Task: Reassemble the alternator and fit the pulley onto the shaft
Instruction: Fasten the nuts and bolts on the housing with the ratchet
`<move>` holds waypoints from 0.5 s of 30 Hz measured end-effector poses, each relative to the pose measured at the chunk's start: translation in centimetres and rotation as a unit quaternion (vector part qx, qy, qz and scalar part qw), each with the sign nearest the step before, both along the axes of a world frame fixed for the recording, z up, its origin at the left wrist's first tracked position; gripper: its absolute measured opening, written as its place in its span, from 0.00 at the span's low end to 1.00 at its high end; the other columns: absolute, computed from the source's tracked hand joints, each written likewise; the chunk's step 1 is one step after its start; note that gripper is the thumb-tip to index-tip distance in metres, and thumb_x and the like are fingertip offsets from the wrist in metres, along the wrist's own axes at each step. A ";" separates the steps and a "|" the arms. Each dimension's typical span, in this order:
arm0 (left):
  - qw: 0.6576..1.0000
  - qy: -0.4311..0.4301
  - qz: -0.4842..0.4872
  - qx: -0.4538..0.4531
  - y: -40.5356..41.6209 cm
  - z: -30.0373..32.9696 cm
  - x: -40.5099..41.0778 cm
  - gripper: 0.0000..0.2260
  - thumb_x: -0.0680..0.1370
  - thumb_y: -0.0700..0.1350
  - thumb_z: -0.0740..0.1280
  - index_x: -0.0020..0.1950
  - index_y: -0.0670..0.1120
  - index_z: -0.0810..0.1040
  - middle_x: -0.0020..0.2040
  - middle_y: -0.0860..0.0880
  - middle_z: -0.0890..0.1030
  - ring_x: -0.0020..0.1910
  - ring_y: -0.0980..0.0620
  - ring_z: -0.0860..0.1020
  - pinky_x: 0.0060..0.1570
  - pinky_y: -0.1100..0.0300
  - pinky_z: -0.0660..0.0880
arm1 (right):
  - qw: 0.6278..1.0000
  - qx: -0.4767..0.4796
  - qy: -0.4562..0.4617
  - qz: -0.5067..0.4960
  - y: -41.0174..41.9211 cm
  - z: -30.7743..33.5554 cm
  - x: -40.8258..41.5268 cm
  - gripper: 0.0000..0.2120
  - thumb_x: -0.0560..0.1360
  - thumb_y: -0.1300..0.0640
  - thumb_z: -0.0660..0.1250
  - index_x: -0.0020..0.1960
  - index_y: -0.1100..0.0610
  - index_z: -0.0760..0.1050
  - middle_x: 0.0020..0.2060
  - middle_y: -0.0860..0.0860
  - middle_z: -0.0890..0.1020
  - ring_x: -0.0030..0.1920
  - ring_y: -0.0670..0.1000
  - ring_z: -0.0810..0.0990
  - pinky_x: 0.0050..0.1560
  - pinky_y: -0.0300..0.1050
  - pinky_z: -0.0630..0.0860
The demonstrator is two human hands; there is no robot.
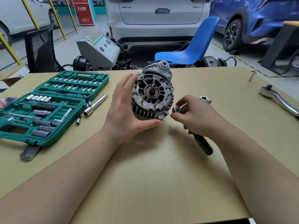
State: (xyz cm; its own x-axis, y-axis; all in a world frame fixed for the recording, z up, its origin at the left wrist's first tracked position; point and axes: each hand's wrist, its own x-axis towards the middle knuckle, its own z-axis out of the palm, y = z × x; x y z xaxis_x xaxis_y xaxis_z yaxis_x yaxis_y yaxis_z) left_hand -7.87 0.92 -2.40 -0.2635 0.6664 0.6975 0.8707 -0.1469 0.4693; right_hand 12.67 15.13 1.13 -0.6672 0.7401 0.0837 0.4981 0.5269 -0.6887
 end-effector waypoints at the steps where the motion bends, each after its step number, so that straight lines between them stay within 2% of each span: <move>1: 1.000 0.013 0.010 0.014 0.0 -0.1 0.6 0.57 0.67 0.71 0.79 0.85 0.49 0.56 0.84 0.44 0.60 0.84 0.48 0.59 0.84 0.46 0.60 | 1.000 -0.003 0.029 0.004 0.2 0.6 0.4 0.11 0.74 0.50 0.74 0.53 0.50 0.76 0.43 0.47 0.85 0.33 0.48 0.84 0.30 0.45 0.79; 3: 0.997 0.049 0.026 0.046 0.0 -0.2 1.7 0.53 0.70 0.70 0.78 0.84 0.47 0.57 0.83 0.40 0.61 0.84 0.43 0.60 0.83 0.41 0.61 | 0.997 0.003 0.073 0.029 0.5 1.8 1.3 0.10 0.73 0.53 0.77 0.50 0.49 0.77 0.42 0.47 0.86 0.34 0.49 0.85 0.31 0.43 0.77; 5: 0.990 0.108 0.040 0.079 0.2 -0.2 2.4 0.44 0.74 0.68 0.77 0.81 0.47 0.64 0.81 0.38 0.65 0.82 0.38 0.64 0.79 0.34 0.63 | 0.987 -0.019 0.125 0.097 0.6 2.7 2.1 0.10 0.74 0.57 0.77 0.52 0.51 0.79 0.43 0.47 0.87 0.39 0.55 0.86 0.34 0.42 0.80; 8: 0.975 0.185 0.064 0.106 0.8 -0.2 3.1 0.28 0.77 0.61 0.79 0.72 0.50 0.77 0.77 0.36 0.72 0.79 0.34 0.67 0.72 0.26 0.66 | 0.967 -0.038 0.174 0.181 0.5 3.3 3.0 0.12 0.74 0.63 0.76 0.56 0.56 0.80 0.46 0.49 0.87 0.45 0.61 0.85 0.42 0.53 0.85; 9: 0.974 0.188 0.066 0.111 0.9 -0.3 3.3 0.24 0.77 0.58 0.80 0.68 0.50 0.81 0.76 0.37 0.73 0.78 0.34 0.67 0.71 0.24 0.66 | 0.963 -0.038 0.185 0.191 0.5 3.3 3.0 0.13 0.74 0.65 0.76 0.57 0.58 0.81 0.45 0.49 0.87 0.45 0.62 0.85 0.41 0.55 0.84; 12: 0.980 0.159 0.065 0.101 1.3 -0.5 3.6 0.17 0.77 0.54 0.81 0.62 0.47 0.87 0.74 0.39 0.76 0.77 0.35 0.67 0.70 0.24 0.67 | 0.965 0.004 0.171 0.199 0.6 2.9 2.8 0.13 0.74 0.65 0.76 0.57 0.56 0.82 0.40 0.43 0.85 0.40 0.59 0.83 0.37 0.44 0.77; 15: 0.984 0.145 0.066 0.083 1.3 -0.5 3.5 0.17 0.78 0.54 0.80 0.62 0.47 0.87 0.75 0.41 0.77 0.78 0.35 0.66 0.71 0.25 0.66 | 0.966 0.061 0.148 0.202 0.4 2.6 2.6 0.13 0.74 0.61 0.78 0.57 0.54 0.83 0.39 0.39 0.83 0.36 0.53 0.81 0.39 0.46 0.78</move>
